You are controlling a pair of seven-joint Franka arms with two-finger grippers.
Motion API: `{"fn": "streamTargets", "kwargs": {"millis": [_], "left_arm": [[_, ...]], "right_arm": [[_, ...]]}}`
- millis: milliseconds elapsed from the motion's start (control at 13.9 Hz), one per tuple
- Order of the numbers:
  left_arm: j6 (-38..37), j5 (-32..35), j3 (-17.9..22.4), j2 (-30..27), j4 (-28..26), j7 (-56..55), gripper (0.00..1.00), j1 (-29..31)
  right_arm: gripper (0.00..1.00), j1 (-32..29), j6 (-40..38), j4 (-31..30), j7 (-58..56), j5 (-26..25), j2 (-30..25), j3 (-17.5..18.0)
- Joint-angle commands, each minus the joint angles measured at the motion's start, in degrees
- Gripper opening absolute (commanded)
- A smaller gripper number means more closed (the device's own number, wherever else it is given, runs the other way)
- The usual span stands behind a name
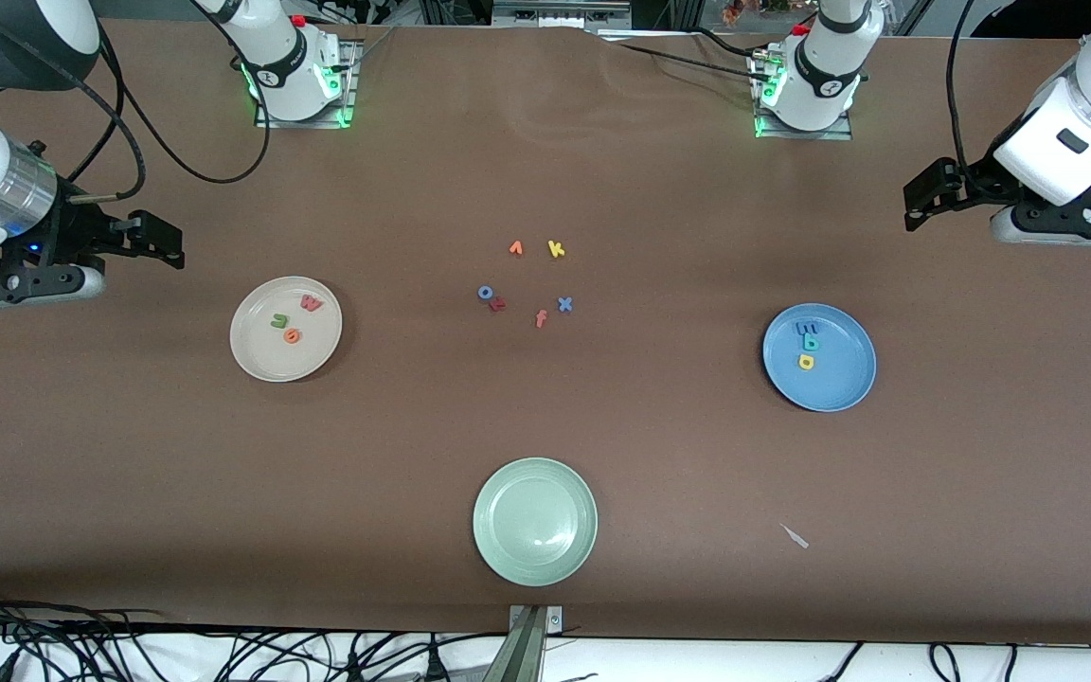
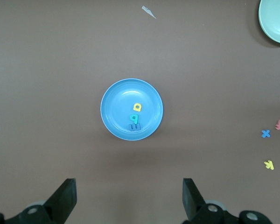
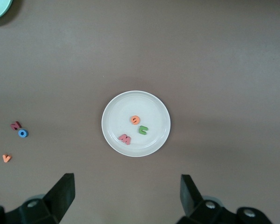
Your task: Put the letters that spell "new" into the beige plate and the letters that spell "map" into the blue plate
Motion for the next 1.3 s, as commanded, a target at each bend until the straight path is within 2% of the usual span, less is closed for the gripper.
{"fn": "streamTargets", "kwargs": {"millis": [0,144,361,649,1226], "left_arm": [[-0.3,1.7,-0.3,0.5,1.3,1.1,1.0,0.1],[-0.3,1.7,-0.2,0.5,1.3,1.1,1.0,0.1],[-0.3,1.7,-0.2,0.5,1.3,1.1,1.0,0.1],[-0.3,1.6,0.0,0.5,1.3,1.2,1.0,0.2],[-0.3,1.2,0.0,0.5,1.3,1.3,1.0,0.5]], "right_arm": [[1.0,-0.5,-2.3,1.8,-1.1,1.0,-0.3,0.2],[1.0,-0.6,-4.7,4.7,-1.3,1.0,-0.2,0.1],[1.0,-0.6,-7.2,5.4,-1.3,0.6,-0.2,0.1],[1.0,-0.5,-7.4,7.3,-1.4,0.5,-0.2,0.5],[1.0,-0.3,-7.5,7.4,-2.0,0.8,-0.2,0.6]]}}
